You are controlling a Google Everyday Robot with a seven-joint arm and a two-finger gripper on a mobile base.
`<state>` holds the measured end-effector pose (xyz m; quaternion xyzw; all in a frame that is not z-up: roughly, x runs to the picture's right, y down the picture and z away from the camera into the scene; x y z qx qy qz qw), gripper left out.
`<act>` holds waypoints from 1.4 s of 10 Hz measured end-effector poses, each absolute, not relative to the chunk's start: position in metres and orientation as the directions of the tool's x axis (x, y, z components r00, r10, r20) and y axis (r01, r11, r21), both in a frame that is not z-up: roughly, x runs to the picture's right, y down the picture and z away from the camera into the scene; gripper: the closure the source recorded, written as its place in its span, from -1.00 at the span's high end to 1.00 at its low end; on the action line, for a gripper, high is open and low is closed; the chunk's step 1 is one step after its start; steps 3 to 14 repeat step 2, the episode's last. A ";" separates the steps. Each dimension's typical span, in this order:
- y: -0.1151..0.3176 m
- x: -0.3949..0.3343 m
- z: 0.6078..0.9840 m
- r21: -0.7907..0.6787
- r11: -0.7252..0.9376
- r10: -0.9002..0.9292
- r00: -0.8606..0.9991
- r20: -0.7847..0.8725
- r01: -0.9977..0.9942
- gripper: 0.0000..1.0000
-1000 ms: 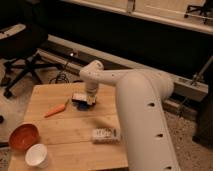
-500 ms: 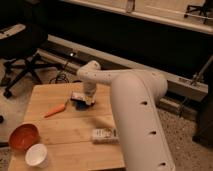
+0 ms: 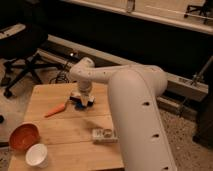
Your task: Place the eraser on the white sponge
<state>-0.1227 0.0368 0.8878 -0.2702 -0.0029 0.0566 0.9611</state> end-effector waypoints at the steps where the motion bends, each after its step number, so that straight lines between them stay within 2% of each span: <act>1: 0.033 -0.118 0.873 -0.505 0.859 0.088 0.996 -0.029 -0.090 0.60; 2: 0.032 -0.116 0.864 -0.498 0.863 0.074 0.997 -0.033 -0.081 0.60; 14: 0.032 -0.116 0.864 -0.498 0.863 0.074 0.997 -0.033 -0.081 0.60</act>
